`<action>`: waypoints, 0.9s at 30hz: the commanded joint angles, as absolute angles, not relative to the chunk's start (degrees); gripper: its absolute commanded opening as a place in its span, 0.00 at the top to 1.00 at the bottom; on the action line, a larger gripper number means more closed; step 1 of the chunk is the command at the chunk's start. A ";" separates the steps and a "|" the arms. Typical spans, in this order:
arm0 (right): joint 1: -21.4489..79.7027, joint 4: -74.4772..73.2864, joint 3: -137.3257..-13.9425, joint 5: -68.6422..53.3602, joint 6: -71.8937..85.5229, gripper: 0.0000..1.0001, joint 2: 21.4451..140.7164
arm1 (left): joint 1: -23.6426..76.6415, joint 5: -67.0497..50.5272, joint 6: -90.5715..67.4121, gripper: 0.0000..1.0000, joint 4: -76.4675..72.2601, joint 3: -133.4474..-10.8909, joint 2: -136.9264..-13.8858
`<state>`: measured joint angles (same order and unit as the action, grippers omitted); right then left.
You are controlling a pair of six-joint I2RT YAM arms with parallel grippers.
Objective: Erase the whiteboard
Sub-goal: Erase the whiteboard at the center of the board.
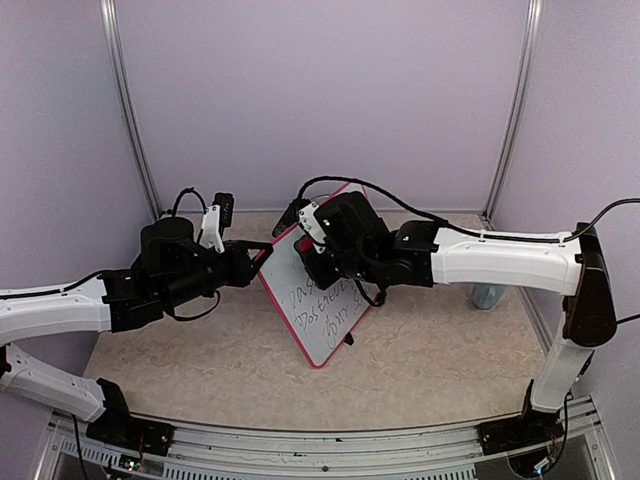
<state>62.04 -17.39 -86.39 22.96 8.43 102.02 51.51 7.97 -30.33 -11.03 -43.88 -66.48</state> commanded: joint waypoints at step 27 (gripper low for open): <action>60.38 -22.10 -92.96 22.27 7.12 0.72 107.34 | 54.69 -0.43 -29.63 1.00 -10.96 -44.03 -66.42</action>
